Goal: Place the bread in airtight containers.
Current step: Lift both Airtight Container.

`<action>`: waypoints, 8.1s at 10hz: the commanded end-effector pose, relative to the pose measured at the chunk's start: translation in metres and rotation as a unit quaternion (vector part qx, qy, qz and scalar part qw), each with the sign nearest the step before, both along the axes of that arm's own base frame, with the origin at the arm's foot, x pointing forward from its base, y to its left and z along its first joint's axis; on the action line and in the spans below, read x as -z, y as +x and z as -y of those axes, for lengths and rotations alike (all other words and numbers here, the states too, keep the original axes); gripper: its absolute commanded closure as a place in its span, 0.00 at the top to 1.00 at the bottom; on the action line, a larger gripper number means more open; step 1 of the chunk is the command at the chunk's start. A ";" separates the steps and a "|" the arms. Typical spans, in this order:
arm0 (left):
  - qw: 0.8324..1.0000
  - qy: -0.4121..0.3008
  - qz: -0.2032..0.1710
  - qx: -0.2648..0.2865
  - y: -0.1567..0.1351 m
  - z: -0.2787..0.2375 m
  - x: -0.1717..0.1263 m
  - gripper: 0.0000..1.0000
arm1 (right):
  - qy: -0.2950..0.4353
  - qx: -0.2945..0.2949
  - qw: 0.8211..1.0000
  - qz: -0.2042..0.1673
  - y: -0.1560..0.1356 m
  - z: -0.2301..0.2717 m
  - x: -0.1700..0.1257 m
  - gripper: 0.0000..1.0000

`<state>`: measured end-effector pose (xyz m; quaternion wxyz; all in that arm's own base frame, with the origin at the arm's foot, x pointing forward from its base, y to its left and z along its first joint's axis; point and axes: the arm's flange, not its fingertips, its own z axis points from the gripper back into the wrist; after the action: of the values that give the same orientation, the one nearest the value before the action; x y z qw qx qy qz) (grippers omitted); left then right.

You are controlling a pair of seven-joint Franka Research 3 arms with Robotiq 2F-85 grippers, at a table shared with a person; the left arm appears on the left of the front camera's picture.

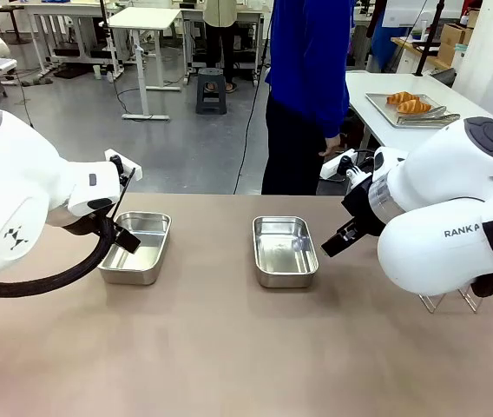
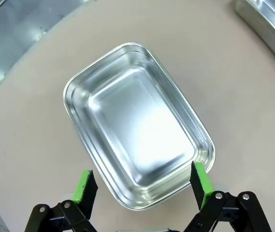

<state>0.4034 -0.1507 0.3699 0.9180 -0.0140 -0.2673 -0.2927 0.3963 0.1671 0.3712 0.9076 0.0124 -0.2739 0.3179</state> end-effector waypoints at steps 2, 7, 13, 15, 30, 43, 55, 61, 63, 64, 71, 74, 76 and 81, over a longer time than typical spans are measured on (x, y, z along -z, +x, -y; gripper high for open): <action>1.000 0.000 0.000 0.000 0.000 0.000 0.000 1.00 | 0.000 0.000 1.000 0.000 0.000 0.000 0.000 1.00; 0.994 -0.093 -0.012 0.054 0.027 -0.074 -0.126 1.00 | 0.099 -0.019 0.995 -0.009 0.033 0.072 -0.130 1.00; 0.948 -0.237 0.043 0.207 -0.015 -0.251 -0.161 1.00 | 0.312 -0.135 0.935 0.098 -0.001 0.276 -0.134 1.00; 0.940 -0.264 0.084 0.197 -0.031 -0.280 -0.149 1.00 | 0.333 -0.150 0.922 0.129 -0.018 0.301 -0.115 1.00; 0.937 -0.273 0.108 0.191 -0.047 -0.301 -0.146 1.00 | 0.376 -0.158 0.901 0.150 -0.036 0.325 -0.091 1.00; 0.937 -0.273 0.108 0.191 -0.047 -0.301 -0.146 1.00 | 0.376 -0.158 0.901 0.150 -0.036 0.325 -0.091 1.00; 0.937 -0.273 0.108 0.191 -0.047 -0.301 -0.146 1.00 | 0.376 -0.158 0.901 0.150 -0.036 0.325 -0.091 1.00; 0.937 -0.273 0.108 0.191 -0.047 -0.301 -0.146 1.00 | 0.376 -0.158 0.901 0.150 -0.036 0.325 -0.091 1.00; 0.937 -0.273 0.108 0.191 -0.047 -0.301 -0.146 1.00 | 0.376 -0.158 0.901 0.150 -0.036 0.325 -0.091 1.00; 0.937 -0.273 0.108 0.191 -0.047 -0.301 -0.146 1.00 | 0.376 -0.158 0.901 0.150 -0.036 0.325 -0.091 1.00; 0.937 -0.273 0.108 0.191 -0.047 -0.301 -0.146 1.00 | 0.376 -0.158 0.901 0.150 -0.036 0.325 -0.091 1.00; 0.937 -0.273 0.108 0.191 -0.047 -0.301 -0.146 1.00 | 0.376 -0.158 0.901 0.150 -0.036 0.325 -0.091 1.00; 0.941 -0.269 0.097 0.183 -0.049 -0.300 -0.145 1.00 | 0.375 -0.152 0.905 0.131 -0.042 0.325 -0.090 1.00; 0.981 -0.191 -0.030 0.029 0.020 -0.206 -0.224 1.00 | 0.257 -0.054 0.964 0.043 0.034 0.184 -0.173 1.00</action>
<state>0.4066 0.0617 0.5836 0.8647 -0.2239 -0.3396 -0.2948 0.4124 -0.0437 0.5344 0.8033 0.2727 -0.4270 0.3130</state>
